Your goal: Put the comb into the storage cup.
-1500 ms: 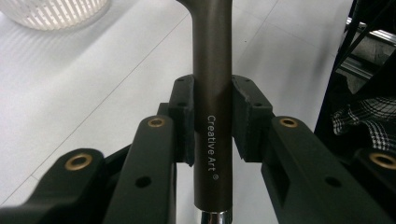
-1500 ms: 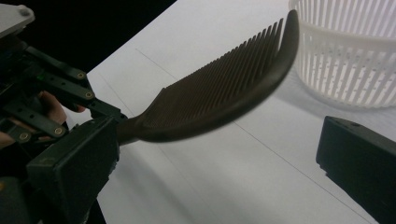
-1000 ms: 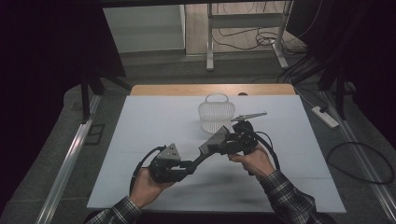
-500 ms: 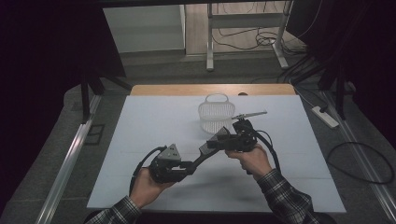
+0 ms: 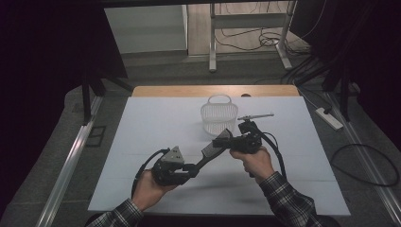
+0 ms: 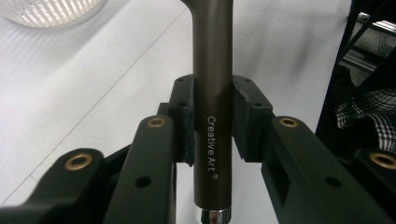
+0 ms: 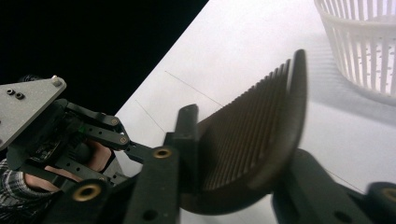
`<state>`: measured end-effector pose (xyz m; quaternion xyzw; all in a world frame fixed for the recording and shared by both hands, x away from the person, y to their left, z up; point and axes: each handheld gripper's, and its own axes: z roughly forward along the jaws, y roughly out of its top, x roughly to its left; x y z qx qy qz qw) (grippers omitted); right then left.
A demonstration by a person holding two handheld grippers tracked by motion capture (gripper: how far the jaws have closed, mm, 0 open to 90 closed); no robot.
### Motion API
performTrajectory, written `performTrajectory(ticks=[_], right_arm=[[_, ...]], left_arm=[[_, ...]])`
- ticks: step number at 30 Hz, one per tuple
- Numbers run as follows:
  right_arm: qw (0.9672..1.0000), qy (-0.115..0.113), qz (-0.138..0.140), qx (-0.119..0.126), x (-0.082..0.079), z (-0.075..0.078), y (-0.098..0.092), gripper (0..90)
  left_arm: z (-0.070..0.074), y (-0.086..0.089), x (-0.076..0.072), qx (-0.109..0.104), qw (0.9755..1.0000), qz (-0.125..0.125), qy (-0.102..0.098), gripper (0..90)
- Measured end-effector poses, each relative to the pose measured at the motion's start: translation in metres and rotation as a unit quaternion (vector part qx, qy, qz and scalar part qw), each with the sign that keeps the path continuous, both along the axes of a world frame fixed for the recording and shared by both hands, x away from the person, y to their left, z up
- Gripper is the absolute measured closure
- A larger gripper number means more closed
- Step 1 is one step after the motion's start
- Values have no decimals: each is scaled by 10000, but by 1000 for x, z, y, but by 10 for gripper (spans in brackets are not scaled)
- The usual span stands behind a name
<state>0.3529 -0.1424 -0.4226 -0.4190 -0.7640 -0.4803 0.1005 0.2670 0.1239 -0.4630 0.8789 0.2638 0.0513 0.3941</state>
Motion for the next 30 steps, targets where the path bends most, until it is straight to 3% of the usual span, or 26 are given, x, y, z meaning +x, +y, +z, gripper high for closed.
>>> performTrajectory(ticks=[3, 4, 10, 12, 22, 25, 30], right_arm=[[9998, 110, 9, 140, 1, -1, -1, 749], [9993, 268, -2, 256, 2, -2, -2, 771], [9971, 600, 55, 459, 3, -4, -3, 828], [9950, 762, 94, 631, 3, -4, -3, 853], [9944, 737, 167, 742, 0, -1, -2, 859], [9940, 706, 173, 817, 0, 1, -3, 860], [9960, 514, 148, 722, 0, 5, -5, 860]], left_arm=[[0, -1, 0, 30, 10000, -7, -16, 716], [-1, -2, 0, 80, 10000, -14, -15, 715], [-4, -5, 1, 197, 9998, -28, 8, 714], [-6, -6, 2, 221, 9997, -62, 57, 714], [-8, -6, 5, 41, 9997, -66, 210, 686], [-8, -5, 6, 42, 9997, -59, 240, 627], [-9, -5, 7, 37, 9997, -9, 258, 532]])
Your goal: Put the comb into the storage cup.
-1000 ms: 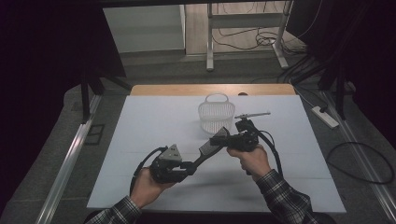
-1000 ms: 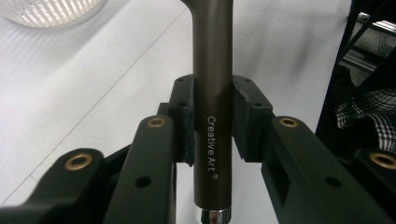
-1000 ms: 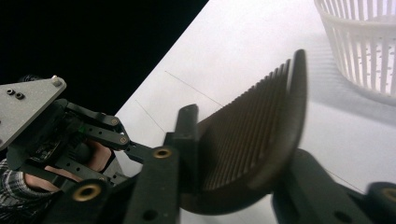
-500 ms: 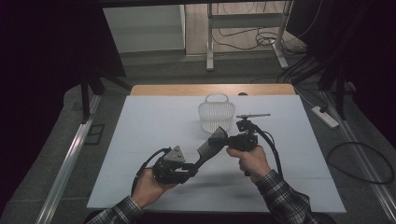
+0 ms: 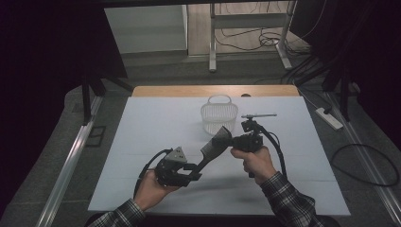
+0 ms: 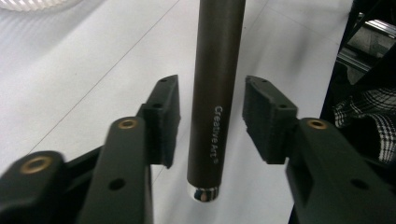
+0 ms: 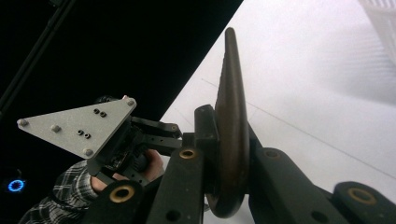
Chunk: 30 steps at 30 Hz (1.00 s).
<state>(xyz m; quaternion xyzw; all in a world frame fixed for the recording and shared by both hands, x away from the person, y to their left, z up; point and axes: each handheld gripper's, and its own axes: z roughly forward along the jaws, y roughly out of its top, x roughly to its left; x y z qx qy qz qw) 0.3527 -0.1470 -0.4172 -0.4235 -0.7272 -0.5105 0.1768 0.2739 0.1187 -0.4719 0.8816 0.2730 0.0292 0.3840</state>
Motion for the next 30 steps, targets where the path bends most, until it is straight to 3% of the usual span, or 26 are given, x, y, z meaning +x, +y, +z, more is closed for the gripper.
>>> performTrajectory(ticks=[10, 16, 25, 30], right_arm=[[9997, -238, -22, -29, 1, 3, -4, 859], [9993, -370, -42, -41, 2, 5, -6, 859], [9985, -525, -69, -103, 4, 11, -6, 859], [9981, -595, -109, -131, 5, 15, -7, 859]], left_arm=[[-1, 6, 4, -182, 9996, 181, 109, 336], [0, 11, 4, -287, 9991, 309, 100, 272], [-1, 20, 5, -277, 9989, 371, 101, 122], [-1, 24, 4, -251, 9987, 403, 165, 85]])
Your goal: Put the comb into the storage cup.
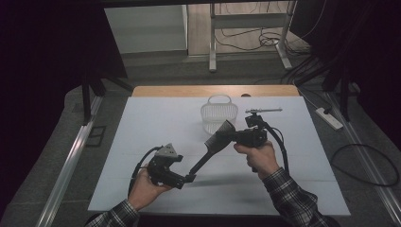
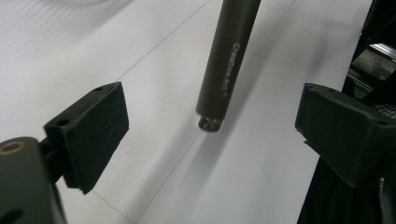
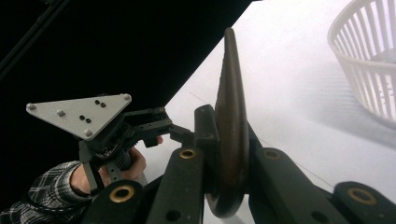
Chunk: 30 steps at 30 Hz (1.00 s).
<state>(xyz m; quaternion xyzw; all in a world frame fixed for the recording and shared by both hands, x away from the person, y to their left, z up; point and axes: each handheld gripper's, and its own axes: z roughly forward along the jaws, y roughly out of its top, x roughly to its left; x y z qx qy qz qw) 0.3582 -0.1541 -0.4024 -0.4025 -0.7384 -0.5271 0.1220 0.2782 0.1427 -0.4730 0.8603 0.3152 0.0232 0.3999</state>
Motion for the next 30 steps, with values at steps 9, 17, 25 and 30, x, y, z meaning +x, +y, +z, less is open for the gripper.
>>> performTrajectory(ticks=[9, 17, 25, 30], right_arm=[[9997, -197, -46, -98, 3, 6, -2, 859], [9991, -370, -122, -137, 6, 15, -5, 859], [9981, -551, -199, -170, 12, 23, -8, 859], [9976, -621, -248, -192, 15, 26, -9, 859]], left_arm=[[3, 9, -1, -33, 9999, 106, 73, 34], [4, 19, -4, -111, 9997, 211, 20, 20], [1, 32, -9, -176, 9992, 363, 51, 0], [0, 39, -12, -229, 9989, 405, -12, 0]])
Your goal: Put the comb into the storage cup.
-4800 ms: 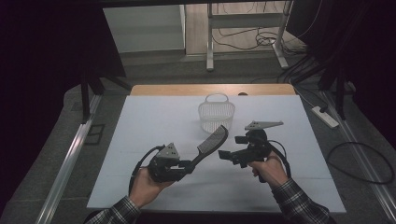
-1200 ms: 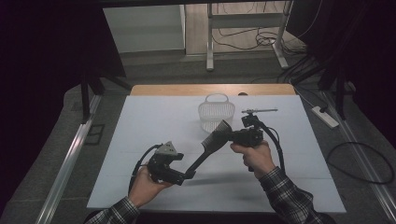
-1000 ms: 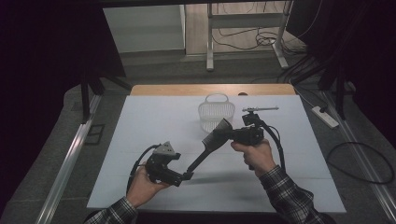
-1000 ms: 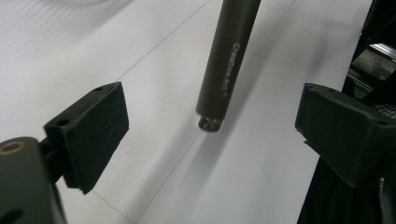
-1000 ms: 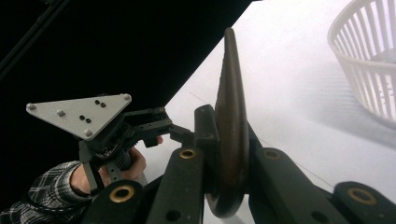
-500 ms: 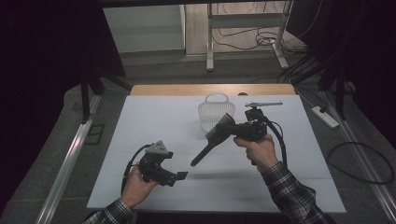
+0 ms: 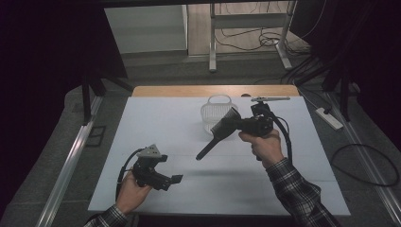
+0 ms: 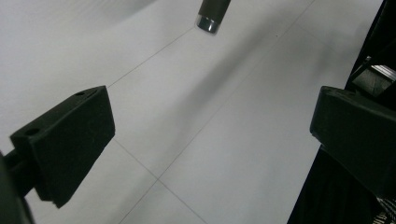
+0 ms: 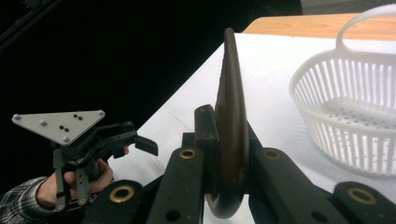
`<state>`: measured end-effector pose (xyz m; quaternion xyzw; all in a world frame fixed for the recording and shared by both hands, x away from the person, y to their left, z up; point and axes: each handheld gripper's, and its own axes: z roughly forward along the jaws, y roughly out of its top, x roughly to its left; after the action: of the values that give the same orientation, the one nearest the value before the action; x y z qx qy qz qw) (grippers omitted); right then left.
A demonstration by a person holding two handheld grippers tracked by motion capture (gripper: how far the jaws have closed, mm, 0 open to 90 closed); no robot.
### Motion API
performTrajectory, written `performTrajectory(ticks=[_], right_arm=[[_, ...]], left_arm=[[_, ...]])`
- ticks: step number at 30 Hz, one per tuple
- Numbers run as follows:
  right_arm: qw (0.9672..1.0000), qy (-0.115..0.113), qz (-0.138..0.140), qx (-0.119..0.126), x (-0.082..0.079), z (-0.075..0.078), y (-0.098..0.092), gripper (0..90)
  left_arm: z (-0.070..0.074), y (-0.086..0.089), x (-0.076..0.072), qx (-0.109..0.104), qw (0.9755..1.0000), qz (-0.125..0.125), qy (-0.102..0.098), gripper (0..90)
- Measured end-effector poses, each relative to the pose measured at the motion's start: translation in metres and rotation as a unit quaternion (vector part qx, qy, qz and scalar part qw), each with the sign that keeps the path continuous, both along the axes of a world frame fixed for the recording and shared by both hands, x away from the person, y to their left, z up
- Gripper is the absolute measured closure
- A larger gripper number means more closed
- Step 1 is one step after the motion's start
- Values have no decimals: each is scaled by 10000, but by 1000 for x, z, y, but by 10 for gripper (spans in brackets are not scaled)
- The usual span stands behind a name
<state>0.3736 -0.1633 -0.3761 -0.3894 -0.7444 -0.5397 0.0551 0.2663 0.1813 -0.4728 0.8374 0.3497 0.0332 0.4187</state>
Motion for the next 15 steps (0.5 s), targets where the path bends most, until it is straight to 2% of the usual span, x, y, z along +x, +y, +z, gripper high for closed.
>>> performTrajectory(ticks=[4, 15], right_arm=[[10000, -44, -35, -31, 4, 2, -1, 859], [9996, -191, -172, -119, 15, 9, -3, 859]], left_arm=[[-2, 6, -2, -58, 10000, 45, 17, 0], [-7, 19, -10, 12, 9999, 149, -35, 0]])
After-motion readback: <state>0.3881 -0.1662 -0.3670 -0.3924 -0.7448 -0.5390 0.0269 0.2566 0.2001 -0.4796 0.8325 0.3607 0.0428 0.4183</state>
